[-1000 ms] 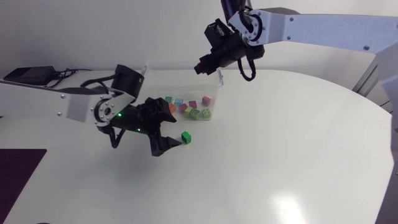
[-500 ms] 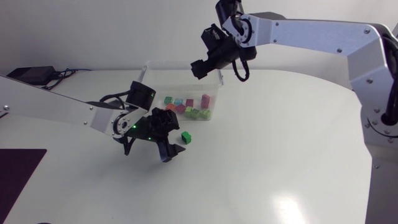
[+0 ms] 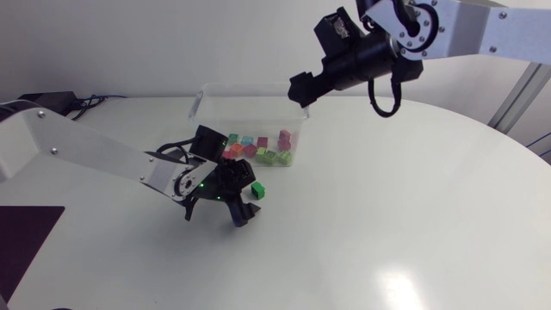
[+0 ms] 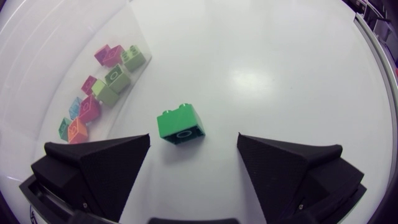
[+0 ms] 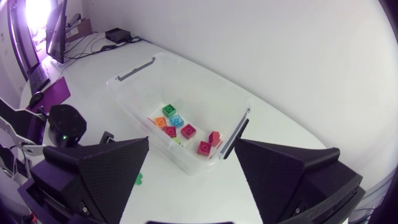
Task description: Place the duplo bricks in the container
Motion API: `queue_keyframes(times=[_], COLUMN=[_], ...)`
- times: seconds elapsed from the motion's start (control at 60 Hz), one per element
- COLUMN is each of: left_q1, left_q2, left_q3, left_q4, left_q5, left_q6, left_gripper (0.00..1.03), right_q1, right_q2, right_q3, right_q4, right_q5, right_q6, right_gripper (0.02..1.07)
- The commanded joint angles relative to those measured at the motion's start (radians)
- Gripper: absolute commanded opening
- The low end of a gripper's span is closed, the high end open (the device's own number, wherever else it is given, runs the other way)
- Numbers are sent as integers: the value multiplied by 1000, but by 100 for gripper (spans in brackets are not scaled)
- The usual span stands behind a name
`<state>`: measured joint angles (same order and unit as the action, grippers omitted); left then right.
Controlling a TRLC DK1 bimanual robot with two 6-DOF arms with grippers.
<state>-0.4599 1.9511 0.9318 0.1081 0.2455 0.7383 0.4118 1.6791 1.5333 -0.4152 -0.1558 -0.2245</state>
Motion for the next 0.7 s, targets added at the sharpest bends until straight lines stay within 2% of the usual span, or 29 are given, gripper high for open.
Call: queue_keyframes(times=[0.0,0.3,0.417,0.5,0.55,0.567,0.583,0.6,0.683], left_q1=[-5,-2,-5,-6,-8,-8,-10,-8,-6], left_q2=[23,77,94,97,98,97,95,89,60], left_q3=[38,117,127,128,128,128,127,125,108], left_q4=[24,36,36,35,31,31,30,30,13], left_q5=[-11,-12,-20,-26,-29,-31,-32,-32,-32], left_q6=[-34,-108,-126,-131,-132,-132,-137,-139,-128], left_gripper=[98,97,89,72,51,48,35,31,30], right_q1=[-11,-44,-62,-73,-82,-84,-85,-87,-91], right_q2=[-45,-185,-226,-246,-256,-259,-262,-266,-280], right_q3=[-85,-289,-354,-386,-398,-403,-406,-410,-424], right_q4=[18,72,88,98,98,98,98,99,99], right_q5=[-5,-25,-36,-44,-51,-51,-51,-51,-54], right_q6=[17,31,34,34,34,36,36,36,36], right_gripper=[102,102,102,102,102,102,102,102,102])
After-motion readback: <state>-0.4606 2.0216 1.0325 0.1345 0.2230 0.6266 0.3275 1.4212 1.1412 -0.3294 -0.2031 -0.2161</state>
